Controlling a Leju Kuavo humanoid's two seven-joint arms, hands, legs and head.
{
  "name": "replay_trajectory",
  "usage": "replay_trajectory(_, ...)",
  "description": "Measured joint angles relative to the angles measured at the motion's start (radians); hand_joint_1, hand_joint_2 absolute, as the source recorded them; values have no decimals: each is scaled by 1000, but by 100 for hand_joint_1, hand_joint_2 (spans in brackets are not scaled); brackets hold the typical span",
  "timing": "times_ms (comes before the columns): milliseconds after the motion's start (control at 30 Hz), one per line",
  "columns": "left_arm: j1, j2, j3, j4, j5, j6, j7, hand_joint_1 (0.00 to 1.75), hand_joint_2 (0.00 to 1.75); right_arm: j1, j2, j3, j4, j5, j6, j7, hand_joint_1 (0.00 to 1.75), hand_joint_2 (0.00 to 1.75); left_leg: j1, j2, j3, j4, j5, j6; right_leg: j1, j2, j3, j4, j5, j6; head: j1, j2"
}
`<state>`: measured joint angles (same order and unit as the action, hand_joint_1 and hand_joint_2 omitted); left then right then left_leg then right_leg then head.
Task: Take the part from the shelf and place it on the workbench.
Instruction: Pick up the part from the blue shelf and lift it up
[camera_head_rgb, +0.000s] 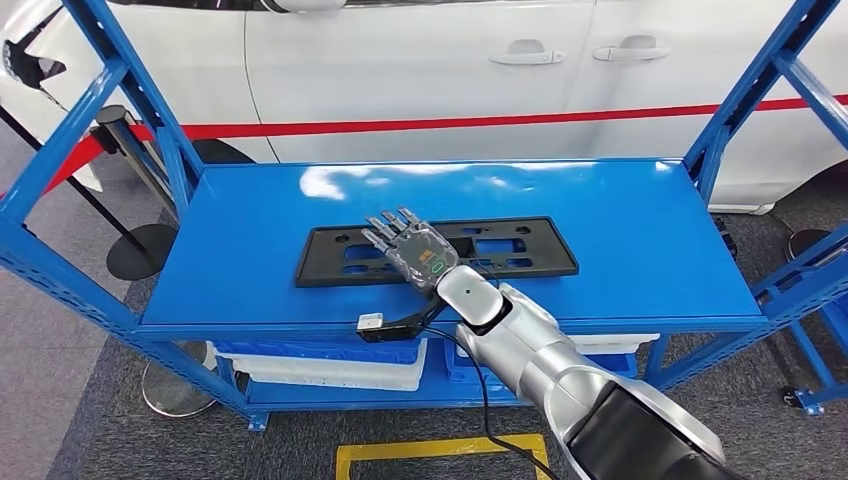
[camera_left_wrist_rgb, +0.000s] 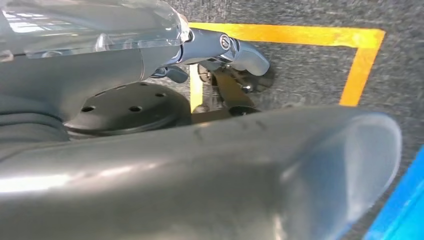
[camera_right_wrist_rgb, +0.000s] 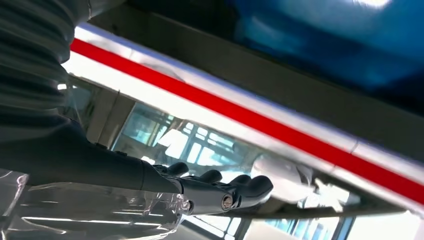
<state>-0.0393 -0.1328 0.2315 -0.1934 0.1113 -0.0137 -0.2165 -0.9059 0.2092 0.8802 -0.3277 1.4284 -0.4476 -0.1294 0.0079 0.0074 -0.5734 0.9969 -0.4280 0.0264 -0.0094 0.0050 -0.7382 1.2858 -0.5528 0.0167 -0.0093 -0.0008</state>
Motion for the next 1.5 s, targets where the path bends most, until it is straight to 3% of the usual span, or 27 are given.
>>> replay_trajectory(67, 1, 1, 6, 0, 4, -3, -14, 0, 0, -1, -4, 0, 10, -3, 2, -3, 0, 175, 1, -1, 1, 2, -2, -2, -6, -1, -4, 1, 24, 5, 0, 0)
replay_trajectory(133, 1, 3, 12, 0, 11, -7, -33, 0, 0, -4, -5, -1, 14, -7, 2, -5, 0, 175, 3, -1, 1, 9, -8, -10, -11, -4, 52, -120, 89, 7, 0, 0)
replay_trajectory(200, -1, 7, 20, 0, 21, -11, -58, 0, 0, -8, -6, -4, 17, -16, 2, -9, 0, 175, 0, -1, -4, 23, -17, -22, -11, -4, 99, -220, 124, 0, -1, 0)
replay_trajectory(333, -2, 19, 41, 0, 39, -14, -104, 0, 0, -10, -9, -13, 23, -35, 5, -25, 0, 175, 2, -1, -9, 32, -28, -43, -6, -1, 105, -240, 123, -26, -1, 0)
replay_trajectory(400, -2, 26, 50, 0, 44, -19, -126, 0, 0, -11, -9, -19, 25, -48, 28, -32, 0, 175, 4, -1, -35, 94, -68, -52, -8, -1, 108, -243, 124, -37, -2, 0)
replay_trajectory(467, -2, 34, 59, 0, 49, -27, -149, 0, 0, -11, -9, -28, 27, -64, 73, -39, 0, 175, 5, -1, -94, 221, -127, -56, -6, -2, 109, -243, 122, -43, -3, 0)
replay_trajectory(533, 0, 41, 66, 0, 52, -36, -168, 0, 0, -11, -9, -37, 30, -81, 128, -42, 0, 175, 4, -1, -135, 303, -145, -56, -2, -1, 110, -243, 121, -45, -3, 0)
replay_trajectory(567, 1, 44, 69, 0, 53, -41, -176, 0, 0, -13, -9, -42, 31, -90, 154, -42, 0, 175, 4, -2, -131, 290, -126, -54, -1, 0, 112, -243, 121, -45, -3, 0)
replay_trajectory(600, 0, 47, 72, 0, 53, -45, -184, 0, 0, -15, -9, -47, 32, -96, 181, -42, 0, 175, 4, -2, -107, 240, -92, -49, 0, 1, 115, -243, 120, -44, -3, 0)
replay_trajectory(667, -1, 54, 77, 0, 53, -52, -199, 0, 0, -22, -9, -55, 32, -106, 232, -41, 0, 175, 0, -1, -41, 100, -33, -37, 2, 3, 120, -243, 119, -42, -2, 0)
replay_trajectory(733, -3, 60, 82, 0, 53, -58, -212, 0, 0, -26, -10, -62, 33, -111, 274, -39, 0, 175, -6, -1, -7, 29, -19, -28, 3, 3, 122, -245, 119, -33, -2, 0)
replay_trajectory(867, -2, 64, 90, 0, 54, -63, -224, 0, 0, -33, -11, -73, 34, -119, 343, -26, 0, 175, -3, 0, 8, 6, -9, -10, 3, 2, 126, -239, 111, -10, -1, 0)
replay_trajectory(900, -2, 64, 91, 0, 54, -63, -226, 0, 0, -34, -13, -75, 35, -119, 359, -21, 0, 175, 0, 1, 11, -1, -4, -5, 4, 1, 113, -210, 90, -5, 0, 0)
replay_trajectory(967, -2, 65, 92, 0, 51, -66, -231, 0, 0, -35, -18, -82, 38, -120, 386, -12, 0, 175, 0, 2, 10, -4, 1, 0, 3, 0, 59, -95, 25, 1, 0, 0)
replay_trajectory(1000, -1, 66, 93, 0, 49, -68, -234, 0, 0, -35, -21, -84, 40, -120, 396, -7, 41, 175, 0, 2, 8, -4, 1, 1, 2, 0, 30, -33, 0, 3, 0, 0)
replay_trajectory(1033, 0, 66, 93, 0, 46, -69, -236, 0, 0, -35, -24, -87, 41, -120, 403, -2, 84, 175, -1, 2, 8, -3, 2, 1, 2, 0, 13, 4, -8, 5, 0, 0)
replay_trajectory(1067, 0, 66, 93, 0, 44, -70, -237, 0, 0, -35, -27, -89, 42, -120, 408, 1, 128, 175, -1, 2, 8, -3, 2, 1, 2, 0, 14, 6, 2, 5, 0, 0)
replay_trajectory(1100, 1, 66, 93, 0, 42, -72, -238, 0, 0, -35, -30, -91, 42, -121, 409, 3, 171, 175, -1, 2, 8, -1, 1, 1, 1, 0, 36, -32, 29, 4, 0, 0)
replay_trajectory(1167, 1, 66, 93, 0, 38, -74, -239, 0, 0, -35, -35, -94, 43, -121, 406, 5, 175, 175, -3, 0, 8, 3, -1, -3, 3, -1, 108, -168, 87, -4, 0, 0)
replay_trajectory(1233, 0, 67, 93, 0, 37, -77, -242, 0, 0, -35, -38, -96, 43, -122, 397, 7, 175, 175, -6, -2, 5, 9, -3, -12, 5, -2, 148, -253, 111, -15, 0, 0)
replay_trajectory(1367, 0, 69, 96, 0, 36, -81, -252, 0, 0, -35, -40, -103, 43, -128, 378, 6, 174, 175, -5, -3, -3, 20, -10, -33, 5, -2, 150, -269, 119, -35, -1, 0)
replay_trajectory(1433, 0, 70, 98, 0, 36, -83, -258, 0, 0, -35, -40, -107, 43, -130, 368, 1, 174, 175, -2, -3, -40, 99, -58, -44, -1, -5, 150, -274, 123, -42, -3, 0)
replay_trajectory(1500, 1, 70, 99, 0, 35, -85, -263, 0, 0, -31, -40, -111, 43, -132, 357, -3, 175, 175, 2, -3, -102, 231, -120, -53, -1, -6, 147, -273, 123, -45, -5, 0)
